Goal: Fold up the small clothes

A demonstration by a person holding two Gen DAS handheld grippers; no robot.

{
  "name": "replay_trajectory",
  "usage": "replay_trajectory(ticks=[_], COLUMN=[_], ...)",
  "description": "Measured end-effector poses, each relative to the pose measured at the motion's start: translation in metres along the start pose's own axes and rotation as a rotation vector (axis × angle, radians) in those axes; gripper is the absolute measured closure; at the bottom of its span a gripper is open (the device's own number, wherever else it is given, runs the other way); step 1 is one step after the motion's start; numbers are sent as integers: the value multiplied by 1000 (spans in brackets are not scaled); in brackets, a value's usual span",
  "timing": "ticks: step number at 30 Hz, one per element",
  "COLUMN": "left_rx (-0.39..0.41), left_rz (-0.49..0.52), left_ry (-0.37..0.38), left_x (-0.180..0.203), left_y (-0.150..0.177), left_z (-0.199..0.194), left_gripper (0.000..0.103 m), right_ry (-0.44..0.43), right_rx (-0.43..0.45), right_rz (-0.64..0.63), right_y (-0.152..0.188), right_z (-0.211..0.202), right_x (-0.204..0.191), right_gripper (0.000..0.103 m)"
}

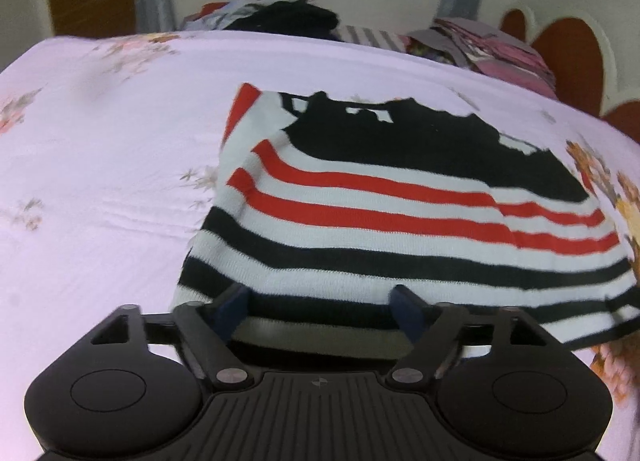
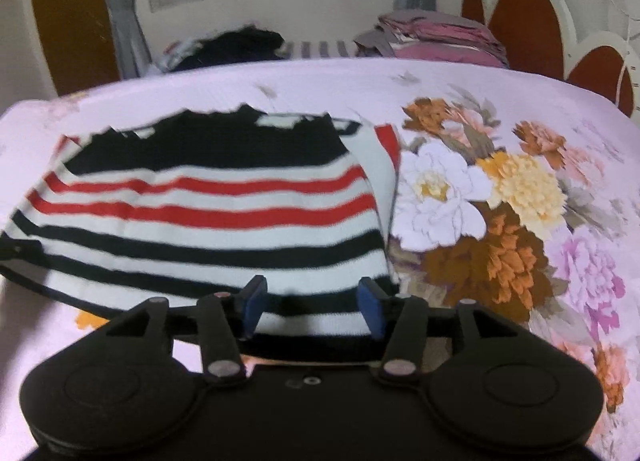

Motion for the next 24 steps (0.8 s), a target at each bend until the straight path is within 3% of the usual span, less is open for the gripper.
replay_trajectory(ticks=[8,16,19,24], left_rx=[-54,-89,-29,37], left_rz=[-225,-521,-605,-671], left_ry=[94,259,332,410], left_x=[-20,-44,-46,-46], left_y=[19,43,37,18], left_z=[-28,-2,10,31], left_gripper=[19,18,9,9], right_ry=[-118,-144,-123,-75], right_rx=[46,32,23,25], right_rz=[-10,-17,-28,-11], right_y=[-21,-36,-43,-58], right_z=[1,27,38,54], right_x=[-32,-79,-91,-97], right_gripper=[53,52,52,52])
Point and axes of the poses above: each gripper's, at about its wrist camera, not at the fingertips, and z roughly the way its jaws point, x to its right, y to its underside, the point moved 8 cm from there along z, roughly the way its jaws point, and after that the axes turned 8 degrees about -z, right-handed, at the moved point
